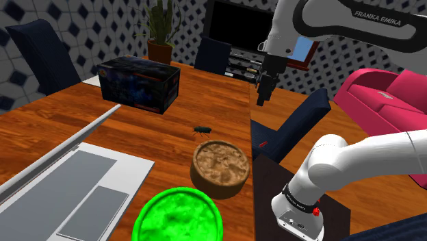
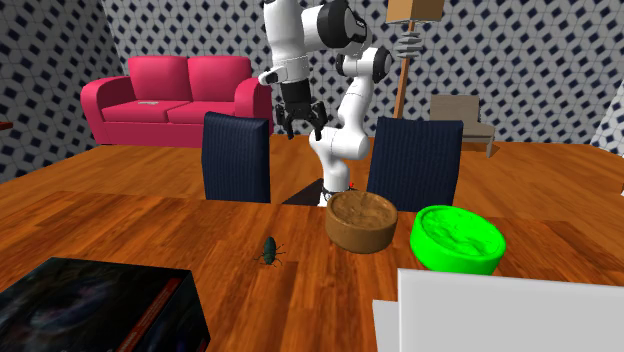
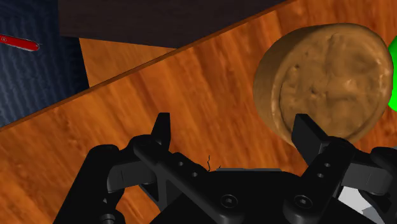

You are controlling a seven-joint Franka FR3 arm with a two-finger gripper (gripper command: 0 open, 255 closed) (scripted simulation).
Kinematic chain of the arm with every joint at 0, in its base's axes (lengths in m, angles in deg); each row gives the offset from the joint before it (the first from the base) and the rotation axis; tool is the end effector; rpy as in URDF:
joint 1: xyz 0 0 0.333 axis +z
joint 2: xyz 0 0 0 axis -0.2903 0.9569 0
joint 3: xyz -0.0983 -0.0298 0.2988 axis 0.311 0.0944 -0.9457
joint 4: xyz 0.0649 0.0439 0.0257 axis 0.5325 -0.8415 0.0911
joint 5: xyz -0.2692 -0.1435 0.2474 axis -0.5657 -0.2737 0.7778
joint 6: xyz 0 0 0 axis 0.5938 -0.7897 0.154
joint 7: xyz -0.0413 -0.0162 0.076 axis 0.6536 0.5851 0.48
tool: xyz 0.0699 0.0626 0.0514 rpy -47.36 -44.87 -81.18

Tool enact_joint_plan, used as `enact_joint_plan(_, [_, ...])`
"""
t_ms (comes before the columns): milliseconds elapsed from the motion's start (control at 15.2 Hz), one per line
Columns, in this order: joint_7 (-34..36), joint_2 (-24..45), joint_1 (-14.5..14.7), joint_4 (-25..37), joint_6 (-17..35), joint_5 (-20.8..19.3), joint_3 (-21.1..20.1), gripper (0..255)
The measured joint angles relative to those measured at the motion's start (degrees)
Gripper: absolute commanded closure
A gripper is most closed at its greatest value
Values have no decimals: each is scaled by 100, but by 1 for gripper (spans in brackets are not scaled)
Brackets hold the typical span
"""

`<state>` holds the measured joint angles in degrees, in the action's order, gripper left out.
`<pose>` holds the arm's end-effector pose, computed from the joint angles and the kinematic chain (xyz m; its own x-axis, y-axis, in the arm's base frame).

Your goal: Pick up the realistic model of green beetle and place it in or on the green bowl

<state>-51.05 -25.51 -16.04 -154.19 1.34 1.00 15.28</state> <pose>0.2942 0.0254 0.5869 0.9865 0.1189 -0.1123 0.1058 -0.9876 -0.1161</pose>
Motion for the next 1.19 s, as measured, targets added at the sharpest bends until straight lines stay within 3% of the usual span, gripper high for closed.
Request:
enact_joint_plan(132, [-20, 51, 8, -28, 81, -18, -19, 0])
enact_joint_plan(396, [-122, 586, 69, -159, 780, -130, -191, 0])
enact_joint_plan(1188, [-124, 2799, 161, 155, 2799, -787, -767, 0])
